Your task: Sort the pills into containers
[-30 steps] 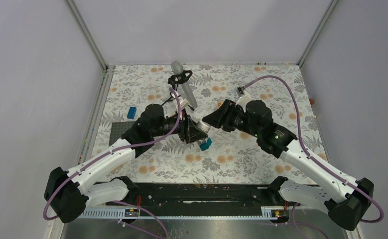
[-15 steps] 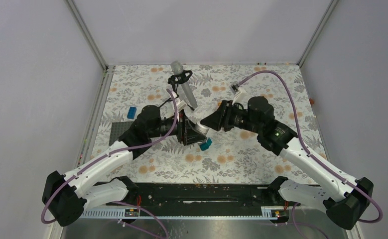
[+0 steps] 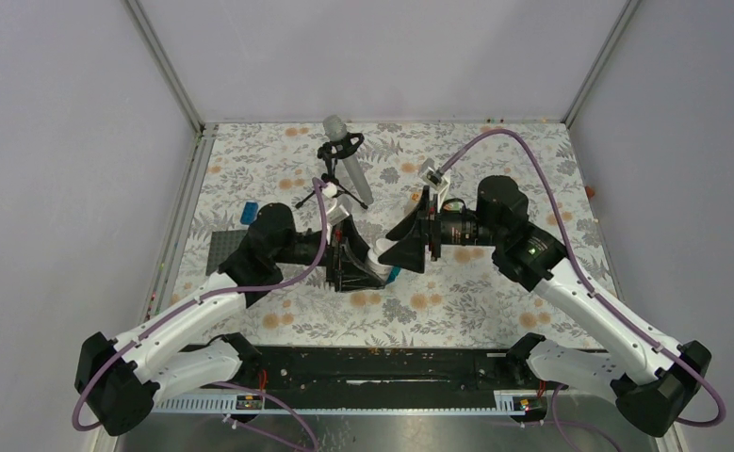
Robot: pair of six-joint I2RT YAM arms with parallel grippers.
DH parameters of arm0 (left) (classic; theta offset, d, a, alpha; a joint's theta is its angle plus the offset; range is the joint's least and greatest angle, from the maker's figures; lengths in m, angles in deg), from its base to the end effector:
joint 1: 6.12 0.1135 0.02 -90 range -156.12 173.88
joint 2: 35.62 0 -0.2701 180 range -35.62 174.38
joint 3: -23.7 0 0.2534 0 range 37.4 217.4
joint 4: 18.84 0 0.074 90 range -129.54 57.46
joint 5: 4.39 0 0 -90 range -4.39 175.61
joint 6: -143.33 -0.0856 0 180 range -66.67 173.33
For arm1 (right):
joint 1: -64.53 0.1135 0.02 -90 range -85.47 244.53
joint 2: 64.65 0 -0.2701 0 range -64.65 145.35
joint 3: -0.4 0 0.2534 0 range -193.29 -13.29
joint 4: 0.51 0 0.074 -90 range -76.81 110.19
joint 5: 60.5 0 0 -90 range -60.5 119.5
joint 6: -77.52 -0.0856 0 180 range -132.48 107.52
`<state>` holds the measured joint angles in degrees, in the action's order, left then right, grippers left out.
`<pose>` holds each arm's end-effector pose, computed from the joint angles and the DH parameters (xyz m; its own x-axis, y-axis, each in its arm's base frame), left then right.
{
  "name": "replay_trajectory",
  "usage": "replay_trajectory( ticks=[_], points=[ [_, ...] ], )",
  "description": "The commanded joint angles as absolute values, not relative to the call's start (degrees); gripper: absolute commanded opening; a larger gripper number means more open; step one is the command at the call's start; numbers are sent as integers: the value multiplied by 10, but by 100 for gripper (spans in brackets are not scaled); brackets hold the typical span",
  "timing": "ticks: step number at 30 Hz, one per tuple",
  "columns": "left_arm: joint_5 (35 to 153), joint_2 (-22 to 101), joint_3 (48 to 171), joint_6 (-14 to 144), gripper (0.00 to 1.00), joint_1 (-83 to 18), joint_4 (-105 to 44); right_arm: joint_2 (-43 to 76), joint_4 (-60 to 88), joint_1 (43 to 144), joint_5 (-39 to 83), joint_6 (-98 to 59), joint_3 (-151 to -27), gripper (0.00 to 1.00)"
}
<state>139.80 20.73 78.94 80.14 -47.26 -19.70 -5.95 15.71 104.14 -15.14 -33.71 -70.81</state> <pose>0.1409 -0.2152 0.3292 -0.4720 0.0619 -0.8794 0.8766 -0.0724 -0.4756 0.1633 0.2132 0.3904 -0.4063 -0.0018 -0.9137 -0.9083 0.1092 0.4037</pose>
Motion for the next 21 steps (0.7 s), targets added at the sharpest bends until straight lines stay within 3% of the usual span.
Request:
replay_trajectory(
  ticks=[1,6,10,13,18,21],
  points=[
    [1328,207,842,722,0,-473,-244,-42,221,1047,-8,-360,-753,93],
    [1196,212,863,683,0,-473,-311,-22,196,1114,177,-457,-757,96],
    [1161,210,862,678,0,-473,-320,-14,184,1140,274,-521,-751,85],
    [1155,208,857,680,0,-473,-322,-22,166,1146,303,-545,-740,78],
    [1149,206,848,686,0,-473,-321,-26,179,1147,310,-538,-750,82],
    [1148,207,848,688,0,-473,-320,-18,207,1147,307,-536,-770,74]
  ],
)
